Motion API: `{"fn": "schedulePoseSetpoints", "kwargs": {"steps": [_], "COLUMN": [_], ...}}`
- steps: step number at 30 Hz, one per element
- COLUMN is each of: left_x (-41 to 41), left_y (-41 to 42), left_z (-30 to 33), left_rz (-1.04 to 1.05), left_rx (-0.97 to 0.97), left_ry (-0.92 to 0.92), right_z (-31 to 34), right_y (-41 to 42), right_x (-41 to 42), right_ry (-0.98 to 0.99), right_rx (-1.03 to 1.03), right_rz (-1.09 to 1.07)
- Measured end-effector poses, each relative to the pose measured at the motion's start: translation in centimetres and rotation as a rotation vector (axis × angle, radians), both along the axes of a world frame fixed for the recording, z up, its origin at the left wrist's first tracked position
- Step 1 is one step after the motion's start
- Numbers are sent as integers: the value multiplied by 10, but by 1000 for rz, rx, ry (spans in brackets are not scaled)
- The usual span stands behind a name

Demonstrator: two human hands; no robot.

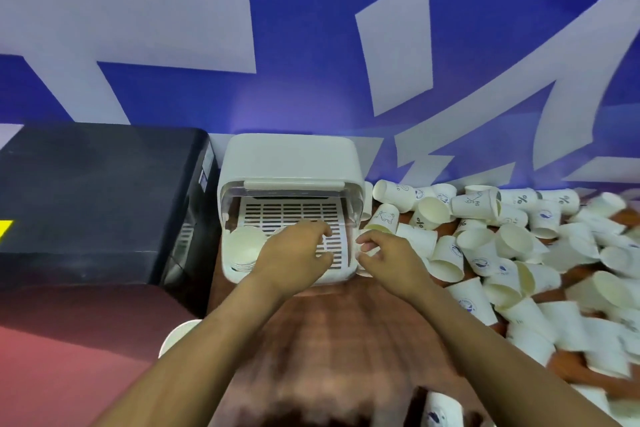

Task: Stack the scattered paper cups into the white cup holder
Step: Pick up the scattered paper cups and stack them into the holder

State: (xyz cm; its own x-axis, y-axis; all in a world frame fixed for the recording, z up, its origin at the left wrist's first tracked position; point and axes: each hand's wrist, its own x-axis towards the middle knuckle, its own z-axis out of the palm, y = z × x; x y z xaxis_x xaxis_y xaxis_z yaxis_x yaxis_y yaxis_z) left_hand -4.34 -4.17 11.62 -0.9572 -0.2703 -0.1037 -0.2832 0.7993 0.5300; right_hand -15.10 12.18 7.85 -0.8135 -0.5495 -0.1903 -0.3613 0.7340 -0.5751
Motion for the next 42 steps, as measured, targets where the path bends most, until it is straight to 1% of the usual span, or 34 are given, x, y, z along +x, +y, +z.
{"fn": "schedulePoseSetpoints", "kwargs": {"steps": [5, 9, 16, 20, 26, 30, 34, 38, 42], "left_x": [-24, -50, -95, -112, -130, -144, -156, -160, -160], "left_y": [32, 65, 103, 115, 122, 121, 121, 120, 119], "left_z": [-1, -10, -39, -58, -77, -87, -96, -100, -101], "left_rz": [-2, 36, 112, 155, 181, 171, 184, 186, 157], "left_rx": [-13, 6, -13, -41, -104, -199, -271, -275, -304], "left_ry": [-44, -63, -142, -205, -273, -334, -365, -351, -385], "right_z": [-2, -8, -29, -42, -56, -67, -78, -84, -87], "right_y": [26, 52, 82, 84, 87, 84, 80, 79, 79], "right_x": [-28, -55, -95, -105, -113, -118, -118, -120, -121], "right_ry": [4, 1, -20, -20, 20, 65, 85, 71, 40], "right_rx": [40, 73, 82, 132, 185, 226, 254, 274, 280], "right_rz": [32, 83, 179, 246, 342, 388, 393, 388, 384]}}
